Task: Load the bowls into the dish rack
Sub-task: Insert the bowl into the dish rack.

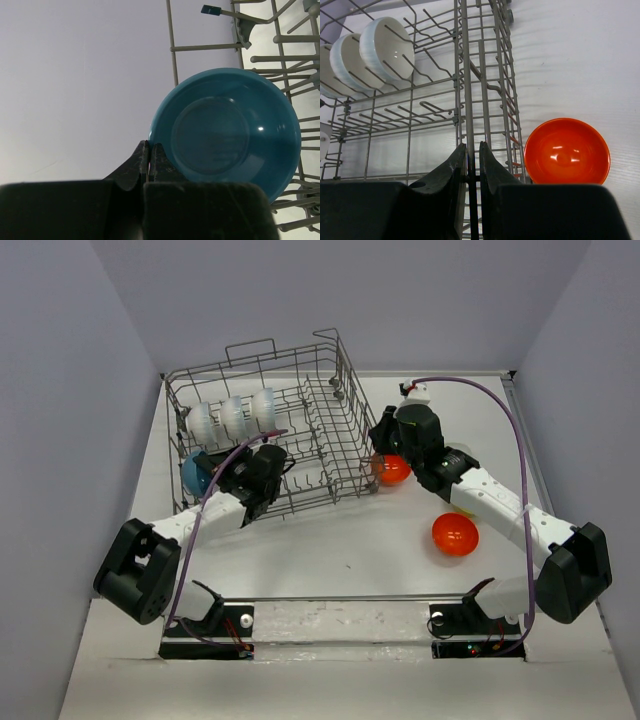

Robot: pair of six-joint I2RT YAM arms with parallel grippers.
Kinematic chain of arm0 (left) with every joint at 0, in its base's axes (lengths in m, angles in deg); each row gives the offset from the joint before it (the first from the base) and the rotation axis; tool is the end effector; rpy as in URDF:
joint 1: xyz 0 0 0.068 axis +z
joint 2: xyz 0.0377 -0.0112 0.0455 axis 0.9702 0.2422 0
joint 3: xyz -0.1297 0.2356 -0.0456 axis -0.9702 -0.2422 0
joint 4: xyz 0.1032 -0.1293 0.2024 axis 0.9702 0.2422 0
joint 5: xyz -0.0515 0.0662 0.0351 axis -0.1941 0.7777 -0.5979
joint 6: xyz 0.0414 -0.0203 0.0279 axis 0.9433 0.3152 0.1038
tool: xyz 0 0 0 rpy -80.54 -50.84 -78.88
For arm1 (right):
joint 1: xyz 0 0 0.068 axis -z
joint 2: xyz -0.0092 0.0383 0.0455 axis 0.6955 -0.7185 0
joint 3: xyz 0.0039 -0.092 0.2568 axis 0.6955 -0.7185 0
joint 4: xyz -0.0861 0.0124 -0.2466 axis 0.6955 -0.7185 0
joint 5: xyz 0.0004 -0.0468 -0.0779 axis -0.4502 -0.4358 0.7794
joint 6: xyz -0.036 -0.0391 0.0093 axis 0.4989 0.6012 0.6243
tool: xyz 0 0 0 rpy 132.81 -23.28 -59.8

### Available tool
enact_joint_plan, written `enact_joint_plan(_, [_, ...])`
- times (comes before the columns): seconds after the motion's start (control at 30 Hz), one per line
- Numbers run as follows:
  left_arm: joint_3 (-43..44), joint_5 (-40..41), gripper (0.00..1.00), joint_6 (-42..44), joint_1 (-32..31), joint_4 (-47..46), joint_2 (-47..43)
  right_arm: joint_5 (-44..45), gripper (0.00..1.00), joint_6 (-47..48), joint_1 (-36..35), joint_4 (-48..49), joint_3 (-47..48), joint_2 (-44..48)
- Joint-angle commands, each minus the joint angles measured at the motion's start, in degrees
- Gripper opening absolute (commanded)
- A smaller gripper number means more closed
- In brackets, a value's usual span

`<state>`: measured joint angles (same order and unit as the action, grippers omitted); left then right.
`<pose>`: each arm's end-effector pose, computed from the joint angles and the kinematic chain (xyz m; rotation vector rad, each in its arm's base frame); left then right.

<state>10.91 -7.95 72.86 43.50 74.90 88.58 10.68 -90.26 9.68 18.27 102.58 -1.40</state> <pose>0.2486 -0.1177 0.2322 0.6800 1.8672 1.5847 0.2678 0.1717 0.3272 0.0502 1.9611 0.4435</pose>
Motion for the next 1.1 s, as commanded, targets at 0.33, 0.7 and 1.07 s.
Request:
enact_joint_plan(0.33, [0.21,5.28,0.0,-6.12,0.94,11.77,-3.22,0.09,0.01,-3.93,0.64,-6.29,-3.37,-3.21])
enact_joint_plan(0.7, [-1.03,4.49,0.0,-5.85,0.94,11.86,-7.0,0.97,0.01,-3.76,0.64,-6.9,-2.93,-3.04])
enact_joint_plan(1.07, [0.11,4.58,0.0,-7.26,0.94,13.79,-7.79,1.06,0.01,-3.76,0.64,-8.13,-1.87,-2.25])
